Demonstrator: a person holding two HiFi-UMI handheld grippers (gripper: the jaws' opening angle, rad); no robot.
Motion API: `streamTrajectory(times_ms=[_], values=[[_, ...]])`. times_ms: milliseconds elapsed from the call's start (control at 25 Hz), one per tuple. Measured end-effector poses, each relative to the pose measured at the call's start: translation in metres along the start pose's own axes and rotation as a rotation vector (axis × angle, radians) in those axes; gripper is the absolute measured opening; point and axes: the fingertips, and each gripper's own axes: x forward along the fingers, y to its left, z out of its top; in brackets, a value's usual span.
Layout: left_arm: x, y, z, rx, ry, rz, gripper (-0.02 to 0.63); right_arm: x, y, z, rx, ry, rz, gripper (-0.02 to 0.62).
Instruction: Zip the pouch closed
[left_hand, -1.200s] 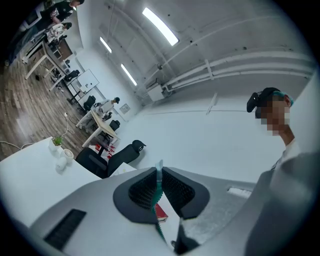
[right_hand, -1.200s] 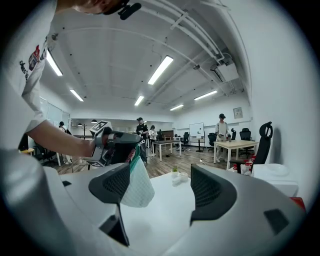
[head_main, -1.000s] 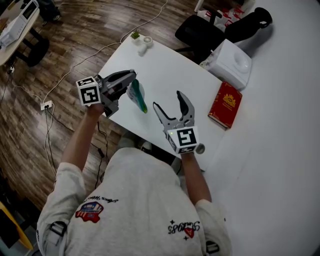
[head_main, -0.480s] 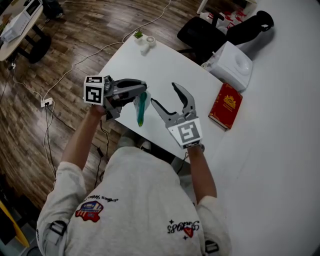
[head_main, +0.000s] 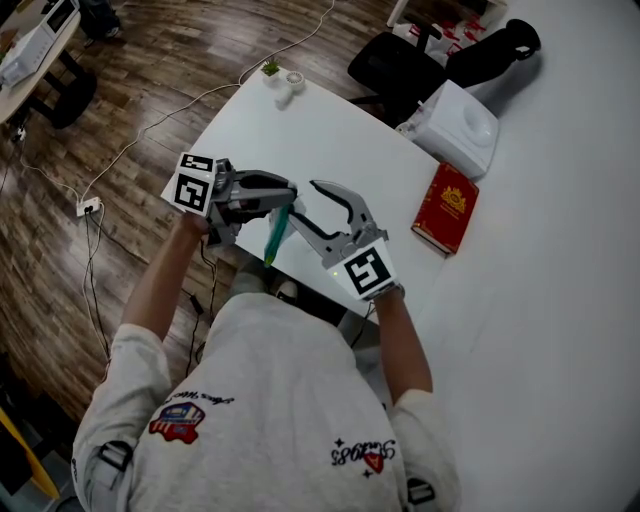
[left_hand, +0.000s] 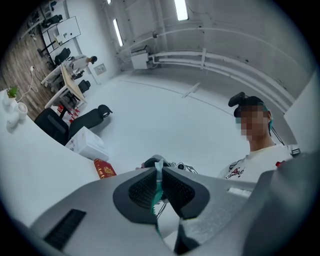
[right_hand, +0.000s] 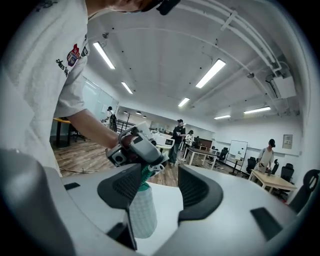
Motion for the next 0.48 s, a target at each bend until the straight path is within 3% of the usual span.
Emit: streamTrajectory(times_ms=[200, 480], values=[[0.002, -0.006, -0.006, -0.016, 0.038, -0.032, 0.031, 0.004, 0.019, -0.002, -0.079, 0.043, 0.079, 0.188], [-0.002, 0.001, -0.011, -0.015, 0.042, 0.005, 0.031, 0.002, 0.018, -0.013, -0.162, 0.095, 0.043, 0.127]])
